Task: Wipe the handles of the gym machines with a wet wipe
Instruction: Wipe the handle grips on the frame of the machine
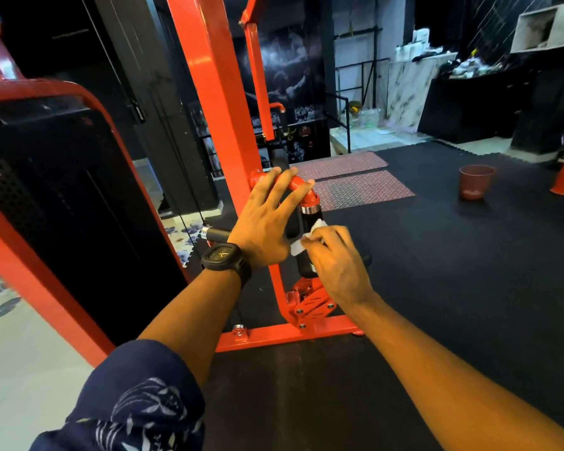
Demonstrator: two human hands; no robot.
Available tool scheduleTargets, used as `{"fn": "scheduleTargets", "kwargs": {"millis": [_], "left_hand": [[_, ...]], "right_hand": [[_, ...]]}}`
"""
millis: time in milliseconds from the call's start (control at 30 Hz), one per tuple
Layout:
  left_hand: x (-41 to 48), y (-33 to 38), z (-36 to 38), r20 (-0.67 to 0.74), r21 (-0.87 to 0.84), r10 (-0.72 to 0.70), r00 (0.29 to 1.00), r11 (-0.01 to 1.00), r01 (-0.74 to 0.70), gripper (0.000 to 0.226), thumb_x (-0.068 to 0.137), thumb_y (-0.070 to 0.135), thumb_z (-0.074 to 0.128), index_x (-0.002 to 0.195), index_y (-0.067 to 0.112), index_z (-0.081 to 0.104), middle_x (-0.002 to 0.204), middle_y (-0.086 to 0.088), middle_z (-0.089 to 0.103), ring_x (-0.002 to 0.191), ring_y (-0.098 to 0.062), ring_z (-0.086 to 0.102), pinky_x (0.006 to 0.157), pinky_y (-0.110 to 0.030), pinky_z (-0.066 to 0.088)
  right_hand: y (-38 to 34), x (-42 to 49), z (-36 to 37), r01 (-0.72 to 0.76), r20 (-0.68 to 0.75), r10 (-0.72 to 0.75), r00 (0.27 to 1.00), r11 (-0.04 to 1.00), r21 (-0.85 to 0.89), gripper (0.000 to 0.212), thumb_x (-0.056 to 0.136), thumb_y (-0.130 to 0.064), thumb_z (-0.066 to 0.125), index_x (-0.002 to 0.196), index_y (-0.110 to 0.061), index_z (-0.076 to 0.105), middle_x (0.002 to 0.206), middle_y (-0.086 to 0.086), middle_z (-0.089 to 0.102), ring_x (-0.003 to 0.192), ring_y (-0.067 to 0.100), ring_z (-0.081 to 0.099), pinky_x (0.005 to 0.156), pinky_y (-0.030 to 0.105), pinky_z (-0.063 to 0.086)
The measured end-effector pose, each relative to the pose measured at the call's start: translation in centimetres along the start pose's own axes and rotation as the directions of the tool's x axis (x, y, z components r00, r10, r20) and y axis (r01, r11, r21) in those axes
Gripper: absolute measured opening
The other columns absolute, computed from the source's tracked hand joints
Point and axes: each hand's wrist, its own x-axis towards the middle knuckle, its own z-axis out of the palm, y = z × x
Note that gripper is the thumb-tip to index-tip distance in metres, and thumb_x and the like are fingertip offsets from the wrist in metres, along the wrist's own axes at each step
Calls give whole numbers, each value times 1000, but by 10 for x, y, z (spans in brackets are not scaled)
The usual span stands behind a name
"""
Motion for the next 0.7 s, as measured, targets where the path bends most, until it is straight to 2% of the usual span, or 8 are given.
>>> {"fn": "scheduleTargets", "kwargs": {"millis": [100, 200, 300, 367, 500, 567, 633, 700], "left_hand": [[-2, 3, -1, -13, -21, 4, 1000, 1000, -4, 77, 80, 32, 56, 152, 15, 37, 161, -14, 27, 149, -41, 16, 122, -53, 17], [-1, 3, -2, 13, -27, -8, 1000, 1000, 9, 81, 78, 42, 51, 152, 16, 36, 160, -14, 27, 149, -40, 15, 121, -55, 19], [-1, 4, -6, 25, -33, 1, 1000, 999, 0, 90, 66, 33, 56, 152, 16, 36, 160, -15, 27, 148, -42, 16, 119, -57, 22], [-1, 4, -7, 9, -41, 2, 1000, 999, -1, 88, 69, 36, 56, 152, 15, 37, 160, -15, 28, 148, -41, 16, 120, -55, 20], [-2, 6, -11, 40, -53, -13, 999, 999, 15, 99, 56, 28, 56, 152, 15, 37, 160, -15, 27, 148, -42, 15, 118, -58, 23], [-2, 7, -12, 42, -47, -10, 999, 999, 12, 96, 59, 32, 53, 152, 15, 37, 160, -15, 28, 148, -42, 16, 119, -58, 23], [-3, 8, -13, 19, -62, -16, 1000, 998, 17, 91, 66, 44, 45, 151, 14, 39, 159, -16, 30, 148, -43, 18, 119, -55, 21], [-3, 9, -13, 33, -55, -16, 999, 998, 18, 91, 65, 41, 47, 152, 15, 38, 160, -15, 29, 148, -43, 17, 119, -54, 20]], "right_hand": [[-4, 20, -5, -19, -46, 20, 999, 1000, 25, 15, 87, -9, 72, 102, -4, 73, 101, 9, 64, 99, 24, 51, 70, 27, 53], [-4, 3, 0, -39, 28, 40, 999, 999, -20, 19, 85, -5, 75, 104, -3, 71, 103, 7, 62, 97, 22, 48, 62, 30, 56], [-2, -8, 2, 13, 116, -8, 993, 999, -45, 25, 79, -3, 81, 102, -2, 71, 103, 7, 62, 96, 22, 49, 60, 30, 57], [-1, 0, 0, 9, 80, -6, 997, 999, -39, 19, 84, -5, 76, 102, -1, 71, 103, 8, 63, 97, 23, 50, 62, 30, 56], [-4, -22, 3, -122, 142, 120, 983, 992, 8, 11, 94, -7, 61, 103, -7, 67, 105, 5, 57, 93, 20, 52, 67, 42, 57], [-7, -21, 3, -95, 140, 92, 986, 995, 16, 18, 85, 1, 71, 101, -6, 69, 103, 5, 58, 94, 21, 52, 67, 41, 58], [-8, -12, 3, -52, 101, 52, 994, 999, 1, 26, 79, -2, 79, 104, -3, 71, 105, 7, 62, 99, 23, 50, 66, 33, 58], [-11, -12, 4, -64, 108, 65, 992, 998, -14, 26, 78, -3, 80, 102, -1, 71, 107, 6, 60, 99, 24, 49, 60, 32, 57]]}}
